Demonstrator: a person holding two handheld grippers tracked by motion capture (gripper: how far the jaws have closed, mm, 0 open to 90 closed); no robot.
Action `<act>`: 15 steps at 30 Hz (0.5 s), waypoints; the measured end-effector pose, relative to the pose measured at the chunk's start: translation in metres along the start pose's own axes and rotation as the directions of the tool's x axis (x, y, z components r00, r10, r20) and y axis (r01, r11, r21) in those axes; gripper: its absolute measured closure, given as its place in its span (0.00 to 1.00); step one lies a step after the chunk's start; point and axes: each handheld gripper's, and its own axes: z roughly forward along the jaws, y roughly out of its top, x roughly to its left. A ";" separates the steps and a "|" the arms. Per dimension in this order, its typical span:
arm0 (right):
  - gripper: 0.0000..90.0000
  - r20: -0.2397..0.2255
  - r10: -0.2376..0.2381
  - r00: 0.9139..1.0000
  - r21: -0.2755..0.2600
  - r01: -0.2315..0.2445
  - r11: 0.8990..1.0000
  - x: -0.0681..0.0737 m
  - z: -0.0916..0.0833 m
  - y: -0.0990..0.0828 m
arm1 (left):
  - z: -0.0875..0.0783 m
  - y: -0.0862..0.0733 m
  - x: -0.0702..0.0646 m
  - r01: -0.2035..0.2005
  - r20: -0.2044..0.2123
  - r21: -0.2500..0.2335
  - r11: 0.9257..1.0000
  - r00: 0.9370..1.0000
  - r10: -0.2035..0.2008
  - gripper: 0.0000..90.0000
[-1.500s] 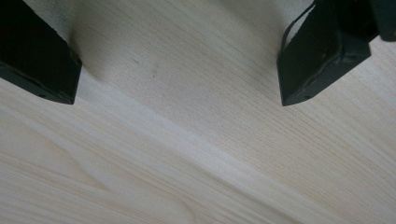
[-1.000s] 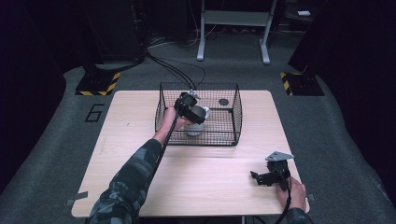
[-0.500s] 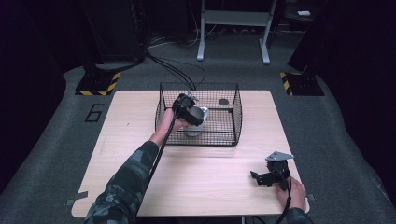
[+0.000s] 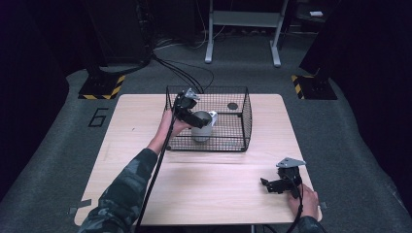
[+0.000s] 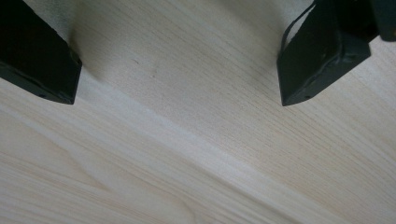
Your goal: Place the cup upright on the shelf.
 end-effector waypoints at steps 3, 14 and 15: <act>0.00 0.000 0.000 1.000 0.000 0.000 1.000 0.000 0.000 0.000 | -0.019 -0.003 -0.005 -0.007 0.002 -0.021 1.000 1.000 0.008 0.00; 0.00 0.000 0.000 1.000 0.000 0.000 1.000 0.000 0.000 0.000 | -0.084 -0.033 -0.024 -0.061 -0.031 -0.067 0.996 0.998 0.059 0.00; 0.00 0.000 0.001 1.000 0.000 -0.001 1.000 0.000 0.000 0.000 | -0.089 -0.037 -0.025 -0.066 -0.034 -0.071 0.995 0.997 0.063 0.00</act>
